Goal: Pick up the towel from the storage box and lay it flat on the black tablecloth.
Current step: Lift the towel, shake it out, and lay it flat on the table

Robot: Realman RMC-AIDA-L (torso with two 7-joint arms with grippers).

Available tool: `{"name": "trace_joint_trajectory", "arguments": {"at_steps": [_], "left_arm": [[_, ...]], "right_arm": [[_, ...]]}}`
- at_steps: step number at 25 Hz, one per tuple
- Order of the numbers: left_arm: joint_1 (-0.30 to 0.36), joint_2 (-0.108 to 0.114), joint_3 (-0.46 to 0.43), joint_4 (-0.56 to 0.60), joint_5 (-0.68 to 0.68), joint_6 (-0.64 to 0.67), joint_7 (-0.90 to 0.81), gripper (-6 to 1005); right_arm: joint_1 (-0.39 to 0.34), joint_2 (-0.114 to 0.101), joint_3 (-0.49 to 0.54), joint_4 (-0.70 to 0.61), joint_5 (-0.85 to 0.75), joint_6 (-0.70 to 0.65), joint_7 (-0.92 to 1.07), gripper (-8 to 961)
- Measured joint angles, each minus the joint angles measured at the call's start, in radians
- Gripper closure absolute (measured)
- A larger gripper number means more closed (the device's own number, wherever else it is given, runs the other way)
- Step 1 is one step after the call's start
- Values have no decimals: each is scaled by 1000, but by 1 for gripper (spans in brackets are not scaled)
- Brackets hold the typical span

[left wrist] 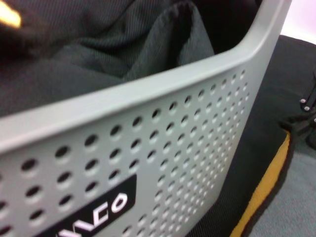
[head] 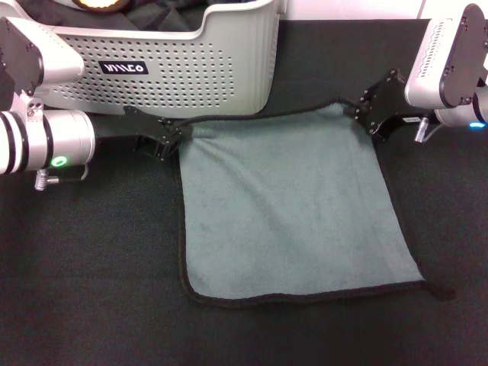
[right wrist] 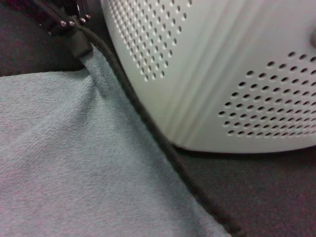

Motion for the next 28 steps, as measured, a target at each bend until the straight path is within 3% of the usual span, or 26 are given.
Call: {"name": "trace_joint_trajectory", "arguments": {"at_steps": [14,18,25,28], "left_arm": [[-34,-3,11,-29,-2,-101,1,938],[-35,-3,11,-32,-3,-112,1,918],[-30,-3,4,-31,-9,-116,1,884],[-19,-1,4,-17,-17,-92,1,791]], "right_arm": [[5,4,10,-3,3,49,-4,941],[-10,14,26,-19,4,69,-13,931],[-134,40,26,-173,6,173,-66,766],[-172,41,26,-212,23,217,-67,681]]}}
